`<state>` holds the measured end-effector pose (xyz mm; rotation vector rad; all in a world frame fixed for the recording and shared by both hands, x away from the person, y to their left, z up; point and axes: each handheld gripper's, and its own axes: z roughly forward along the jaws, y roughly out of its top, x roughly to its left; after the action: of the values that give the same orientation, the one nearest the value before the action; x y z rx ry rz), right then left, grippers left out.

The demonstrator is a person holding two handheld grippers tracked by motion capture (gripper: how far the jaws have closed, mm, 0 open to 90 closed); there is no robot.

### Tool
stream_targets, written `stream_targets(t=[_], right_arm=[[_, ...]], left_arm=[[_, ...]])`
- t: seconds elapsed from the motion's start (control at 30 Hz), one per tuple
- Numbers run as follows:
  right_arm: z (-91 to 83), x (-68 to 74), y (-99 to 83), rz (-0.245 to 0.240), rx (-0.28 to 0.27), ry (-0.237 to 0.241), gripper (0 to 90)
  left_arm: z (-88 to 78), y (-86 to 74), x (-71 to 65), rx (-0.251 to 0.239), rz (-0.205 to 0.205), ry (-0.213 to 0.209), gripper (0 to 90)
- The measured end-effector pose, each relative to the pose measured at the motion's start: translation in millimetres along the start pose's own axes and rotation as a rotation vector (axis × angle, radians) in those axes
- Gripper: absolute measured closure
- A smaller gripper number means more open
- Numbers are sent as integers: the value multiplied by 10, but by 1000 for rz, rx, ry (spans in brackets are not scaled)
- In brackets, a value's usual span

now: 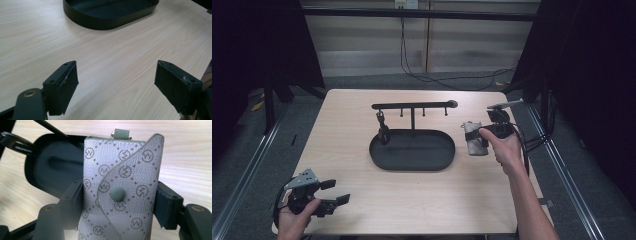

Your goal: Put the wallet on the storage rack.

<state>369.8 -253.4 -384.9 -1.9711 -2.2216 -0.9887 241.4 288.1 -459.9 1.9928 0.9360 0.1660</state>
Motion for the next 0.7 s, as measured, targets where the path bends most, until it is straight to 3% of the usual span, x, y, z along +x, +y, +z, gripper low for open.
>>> stream_targets(t=[0.7], right_arm=[[337, 264, 87, -23, -10, 69, 332]], left_arm=[[0, -1, 0, 1, 2, -6, 187]])
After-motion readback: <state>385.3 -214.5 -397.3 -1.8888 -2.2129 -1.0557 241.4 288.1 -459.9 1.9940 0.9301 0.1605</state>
